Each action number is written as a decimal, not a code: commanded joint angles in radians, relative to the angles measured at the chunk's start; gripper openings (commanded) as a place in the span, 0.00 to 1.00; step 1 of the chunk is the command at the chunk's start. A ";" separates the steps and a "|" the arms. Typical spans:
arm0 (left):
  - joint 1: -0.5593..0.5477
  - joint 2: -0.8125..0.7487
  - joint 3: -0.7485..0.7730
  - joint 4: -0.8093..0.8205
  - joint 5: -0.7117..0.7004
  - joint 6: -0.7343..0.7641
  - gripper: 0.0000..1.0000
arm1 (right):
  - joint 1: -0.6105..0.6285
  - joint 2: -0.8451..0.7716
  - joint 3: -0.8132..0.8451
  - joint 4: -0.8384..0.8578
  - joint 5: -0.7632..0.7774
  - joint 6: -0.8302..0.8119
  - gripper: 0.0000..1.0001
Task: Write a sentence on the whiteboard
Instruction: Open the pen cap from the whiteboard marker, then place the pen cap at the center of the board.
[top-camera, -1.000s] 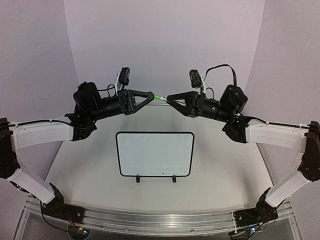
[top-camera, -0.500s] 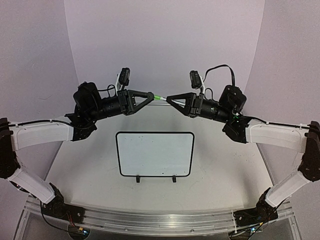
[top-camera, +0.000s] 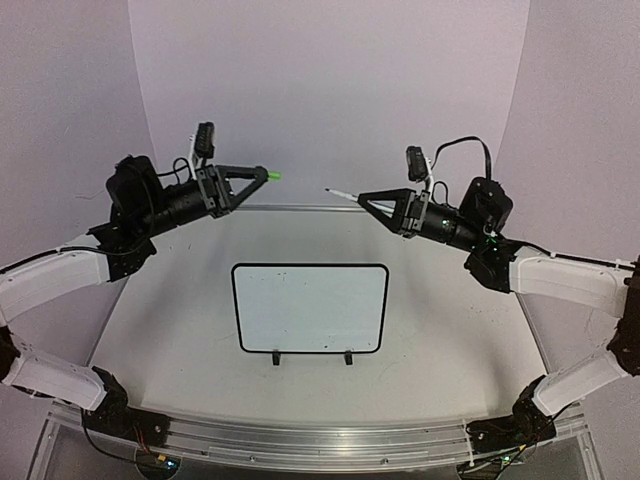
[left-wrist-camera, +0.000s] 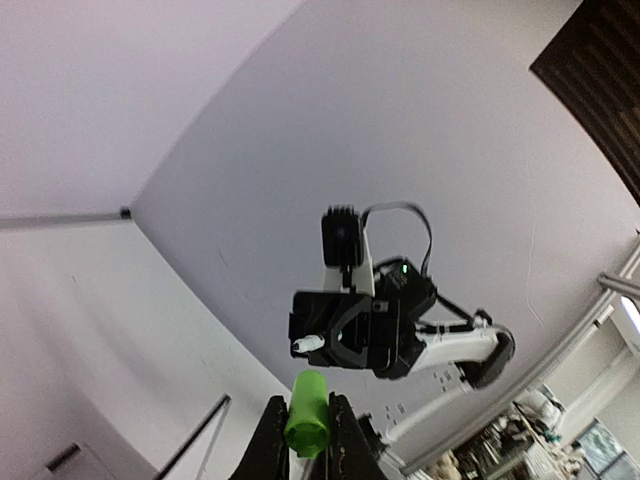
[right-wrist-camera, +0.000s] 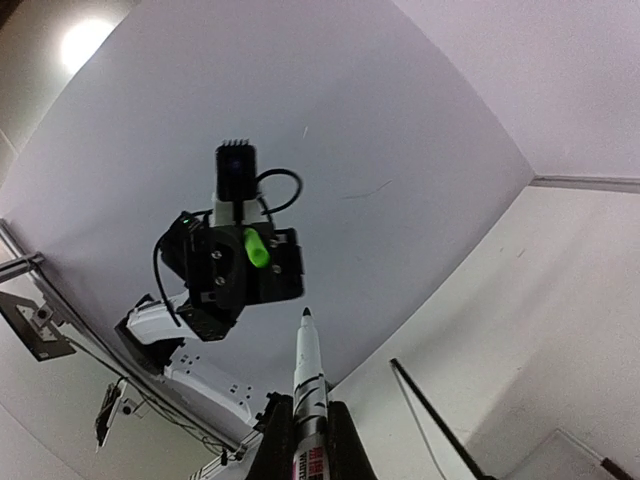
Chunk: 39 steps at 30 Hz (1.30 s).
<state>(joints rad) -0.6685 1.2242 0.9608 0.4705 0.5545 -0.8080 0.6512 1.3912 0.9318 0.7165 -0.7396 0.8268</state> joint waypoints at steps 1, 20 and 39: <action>0.046 -0.092 0.034 -0.039 -0.030 0.046 0.00 | -0.045 -0.076 -0.019 0.014 0.005 -0.019 0.00; 0.291 0.028 -0.033 -0.870 -0.321 0.393 0.00 | -0.042 -0.273 -0.034 -0.357 0.104 -0.289 0.00; 0.291 0.283 -0.151 -0.797 -0.288 0.393 0.12 | 0.037 -0.203 0.007 -0.485 0.156 -0.413 0.00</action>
<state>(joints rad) -0.3752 1.4652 0.7944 -0.3697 0.2520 -0.4344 0.6788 1.1730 0.9014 0.2281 -0.6080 0.4421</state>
